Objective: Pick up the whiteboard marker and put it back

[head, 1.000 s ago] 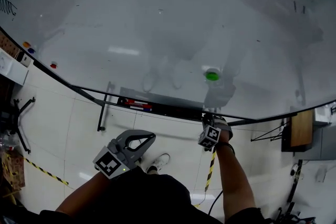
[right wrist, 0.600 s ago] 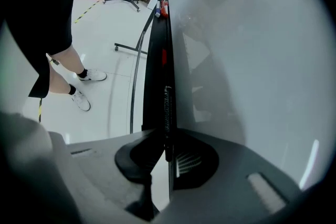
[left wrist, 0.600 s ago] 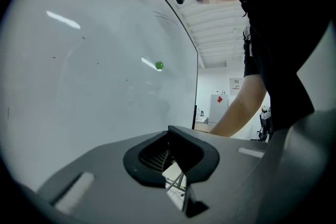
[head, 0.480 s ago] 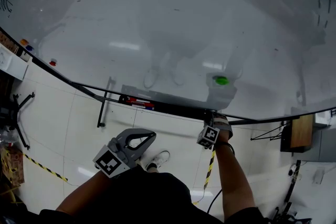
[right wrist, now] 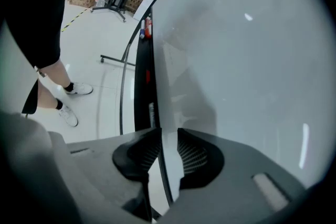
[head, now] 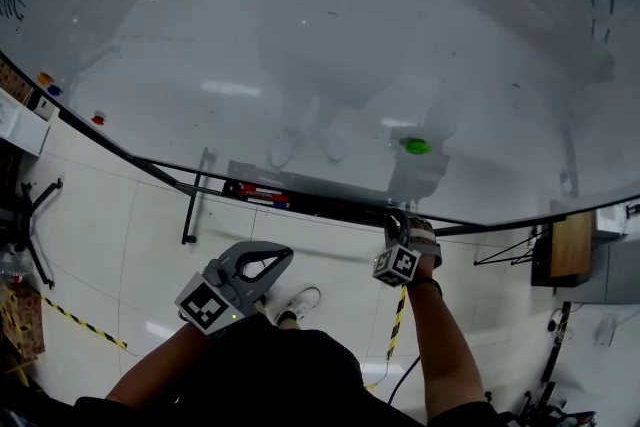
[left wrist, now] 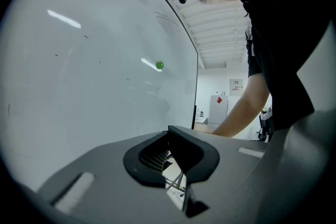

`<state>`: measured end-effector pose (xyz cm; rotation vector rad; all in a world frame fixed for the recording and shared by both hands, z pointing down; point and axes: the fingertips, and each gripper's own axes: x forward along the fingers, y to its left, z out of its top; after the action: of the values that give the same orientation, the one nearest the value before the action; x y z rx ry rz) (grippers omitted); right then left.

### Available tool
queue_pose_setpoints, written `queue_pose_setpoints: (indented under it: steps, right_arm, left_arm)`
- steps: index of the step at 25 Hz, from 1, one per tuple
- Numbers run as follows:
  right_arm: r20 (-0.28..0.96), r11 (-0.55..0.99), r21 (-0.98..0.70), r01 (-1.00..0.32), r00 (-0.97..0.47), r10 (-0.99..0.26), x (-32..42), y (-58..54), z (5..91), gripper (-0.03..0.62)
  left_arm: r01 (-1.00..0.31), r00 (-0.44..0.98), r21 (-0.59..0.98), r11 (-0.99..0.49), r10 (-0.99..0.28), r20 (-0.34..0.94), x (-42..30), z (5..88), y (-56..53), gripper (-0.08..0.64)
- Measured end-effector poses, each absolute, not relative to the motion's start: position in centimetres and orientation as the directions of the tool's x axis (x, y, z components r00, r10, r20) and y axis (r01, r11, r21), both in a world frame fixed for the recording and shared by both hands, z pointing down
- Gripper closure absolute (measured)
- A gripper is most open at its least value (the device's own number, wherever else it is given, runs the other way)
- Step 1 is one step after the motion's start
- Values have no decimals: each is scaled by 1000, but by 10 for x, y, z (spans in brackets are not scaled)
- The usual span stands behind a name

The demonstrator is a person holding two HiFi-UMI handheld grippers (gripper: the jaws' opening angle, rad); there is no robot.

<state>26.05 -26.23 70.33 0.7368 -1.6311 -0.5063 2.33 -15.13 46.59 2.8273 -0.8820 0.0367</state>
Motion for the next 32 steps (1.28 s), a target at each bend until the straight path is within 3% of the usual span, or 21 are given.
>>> queue_pose_setpoints:
  steps: [5,11,14,17,22,32]
  right_arm:
    - [566,576,715,-397,-155,-810,249,-251,627,509]
    - [480,515,681,-520,-214,-851,240,-215,566,509]
    - [447,566,530,-631,-359,-819,206,-181,535,511]
    - [336,628,305,-716,-536,-775,166,-149,506,511]
    - [183,668,108,-736,-646,-741,121,-116,457,517]
    - [42,674,7,-739,-673,-739,30,-40,403,580]
  left_arm:
    - [-564,825,141,-814,-561,65,23,460,-148,558]
    - [-558,830,110,-823,-555,60,28,448,-136,558]
    - [-560,829,104,-822,-557,54,32,441,-127,558]
    - [-573,819,103,-813,-571,56,31,438,-117,558]
    - [-585,811,80,-807,-584,44,20,427,-103,558]
    - [-486,873,72,-871,-487,-9,-37,415,-49,558]
